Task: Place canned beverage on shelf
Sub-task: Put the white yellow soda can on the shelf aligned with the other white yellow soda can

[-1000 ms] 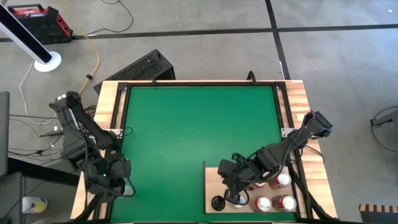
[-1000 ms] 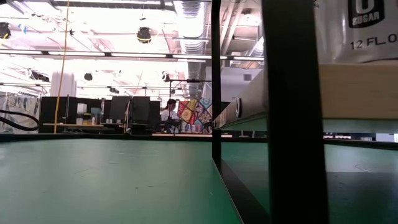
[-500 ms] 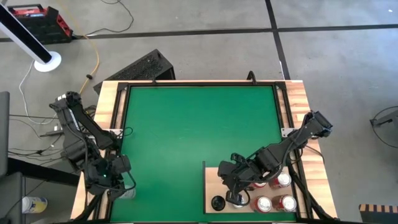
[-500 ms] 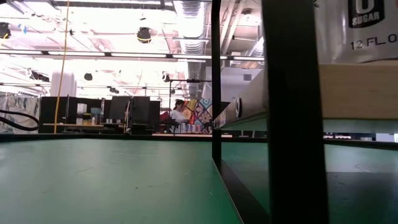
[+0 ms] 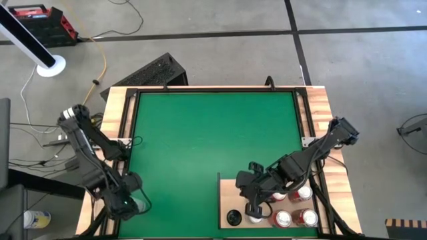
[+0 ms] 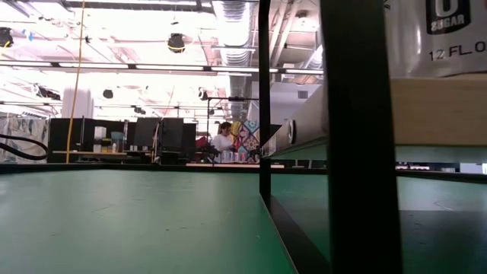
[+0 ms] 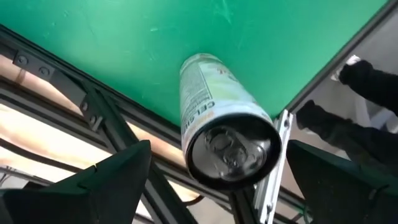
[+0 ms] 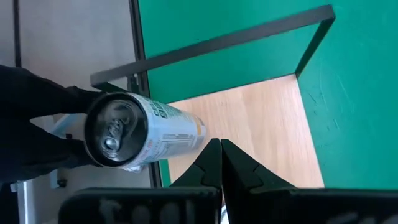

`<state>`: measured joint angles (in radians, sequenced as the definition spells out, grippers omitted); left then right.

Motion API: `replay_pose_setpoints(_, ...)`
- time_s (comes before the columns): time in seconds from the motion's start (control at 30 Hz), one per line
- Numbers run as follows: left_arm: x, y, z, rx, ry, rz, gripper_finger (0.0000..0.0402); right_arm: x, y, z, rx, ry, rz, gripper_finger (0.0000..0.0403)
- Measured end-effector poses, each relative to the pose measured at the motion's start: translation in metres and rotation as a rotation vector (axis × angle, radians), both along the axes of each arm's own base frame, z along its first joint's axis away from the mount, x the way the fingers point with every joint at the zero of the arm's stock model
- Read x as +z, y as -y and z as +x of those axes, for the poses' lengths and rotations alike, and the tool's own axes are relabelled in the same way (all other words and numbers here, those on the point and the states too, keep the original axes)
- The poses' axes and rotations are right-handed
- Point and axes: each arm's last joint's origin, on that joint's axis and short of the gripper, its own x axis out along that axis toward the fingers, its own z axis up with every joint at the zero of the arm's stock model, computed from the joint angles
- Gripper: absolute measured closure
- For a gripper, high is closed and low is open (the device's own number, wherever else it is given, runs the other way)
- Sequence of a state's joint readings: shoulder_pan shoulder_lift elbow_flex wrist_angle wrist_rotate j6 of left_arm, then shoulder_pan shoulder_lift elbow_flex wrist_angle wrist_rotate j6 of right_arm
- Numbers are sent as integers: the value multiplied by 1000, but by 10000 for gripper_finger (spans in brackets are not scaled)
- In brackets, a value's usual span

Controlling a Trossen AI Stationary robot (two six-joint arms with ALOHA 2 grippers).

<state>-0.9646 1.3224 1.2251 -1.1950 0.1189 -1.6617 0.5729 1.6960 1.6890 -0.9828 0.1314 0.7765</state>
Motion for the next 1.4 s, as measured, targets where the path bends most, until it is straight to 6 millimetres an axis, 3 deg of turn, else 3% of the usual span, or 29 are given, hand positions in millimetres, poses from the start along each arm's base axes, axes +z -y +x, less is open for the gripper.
replay_pose_setpoints(0.6,-18,15,10,105,-81,22,45,4,3,-2,12,14,-1,381)
replay_pose_setpoints(0.7,-18,15,10,112,-83,23,69,4,3,-2,12,14,-1,381)
replay_pose_setpoints(0.93,-18,15,10,101,-87,19,169,5,3,-2,17,15,-3,381)
replay_pose_setpoints(1.0,-18,14,10,87,-82,19,170,8,3,-5,22,23,1,381)
replay_pose_setpoints(1.17,-16,8,20,3,-48,23,170,22,9,-15,24,62,21,381)
replay_pose_setpoints(1.4,-13,-23,55,-169,70,41,170,41,20,-28,2,147,-6,381)
